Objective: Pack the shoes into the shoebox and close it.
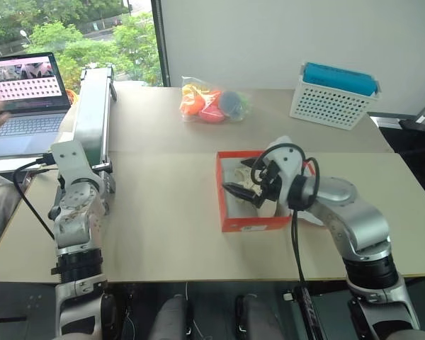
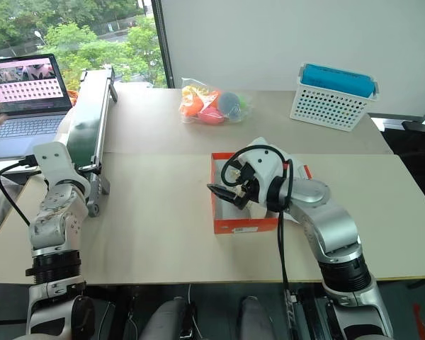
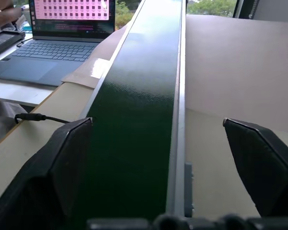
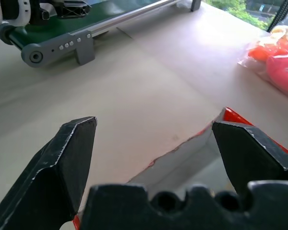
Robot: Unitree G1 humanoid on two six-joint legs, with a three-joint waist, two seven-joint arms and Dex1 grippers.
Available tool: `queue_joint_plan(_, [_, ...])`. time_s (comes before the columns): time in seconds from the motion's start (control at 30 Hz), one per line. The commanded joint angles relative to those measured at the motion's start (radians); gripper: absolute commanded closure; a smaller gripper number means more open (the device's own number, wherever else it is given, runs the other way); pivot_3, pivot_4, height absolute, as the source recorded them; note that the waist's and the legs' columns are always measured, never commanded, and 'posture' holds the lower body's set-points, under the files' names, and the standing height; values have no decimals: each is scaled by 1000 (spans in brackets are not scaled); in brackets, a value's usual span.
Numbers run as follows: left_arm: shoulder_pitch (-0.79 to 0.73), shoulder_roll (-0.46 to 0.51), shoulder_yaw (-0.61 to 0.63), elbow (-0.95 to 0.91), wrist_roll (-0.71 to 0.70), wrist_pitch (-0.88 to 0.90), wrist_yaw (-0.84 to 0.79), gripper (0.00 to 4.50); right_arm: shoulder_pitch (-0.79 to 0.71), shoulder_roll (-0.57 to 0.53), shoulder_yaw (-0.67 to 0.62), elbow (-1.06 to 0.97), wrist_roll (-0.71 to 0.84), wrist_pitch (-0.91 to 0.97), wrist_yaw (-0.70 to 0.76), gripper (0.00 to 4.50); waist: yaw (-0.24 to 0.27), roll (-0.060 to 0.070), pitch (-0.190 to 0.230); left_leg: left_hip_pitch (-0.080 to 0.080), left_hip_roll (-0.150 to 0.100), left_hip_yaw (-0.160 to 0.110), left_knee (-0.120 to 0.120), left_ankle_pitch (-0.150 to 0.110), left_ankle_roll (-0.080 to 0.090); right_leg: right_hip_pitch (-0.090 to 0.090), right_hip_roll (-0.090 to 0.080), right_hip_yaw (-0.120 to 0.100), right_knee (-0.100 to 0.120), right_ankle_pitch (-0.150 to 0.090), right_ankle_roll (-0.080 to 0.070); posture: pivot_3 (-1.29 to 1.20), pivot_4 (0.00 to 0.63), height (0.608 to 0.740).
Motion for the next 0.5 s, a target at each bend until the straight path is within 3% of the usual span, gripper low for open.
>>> queue_joint_plan(0.03, [2,20,11,-15,19,11,17,33,-12,2,23,-12,-45,-59,-34,0,1,0,0,0,0,0,0,0,0,0,0,0,0,0,0,0,150,699])
queue_joint_plan(0.23, [2,15,15,-18,16,53,28,33,-71,39,77,88,-150,-25,-147,0,2,-1,-1,0,0,0,0,0,-1,0,0,0,1,0,0,0,150,699])
queue_joint_plan(0.5, [3,16,6,-30,15,75,28,33,-46,63,100,63,-121,-18,-114,0,2,-1,-1,0,0,0,0,1,-1,0,0,0,0,0,0,0,150,699])
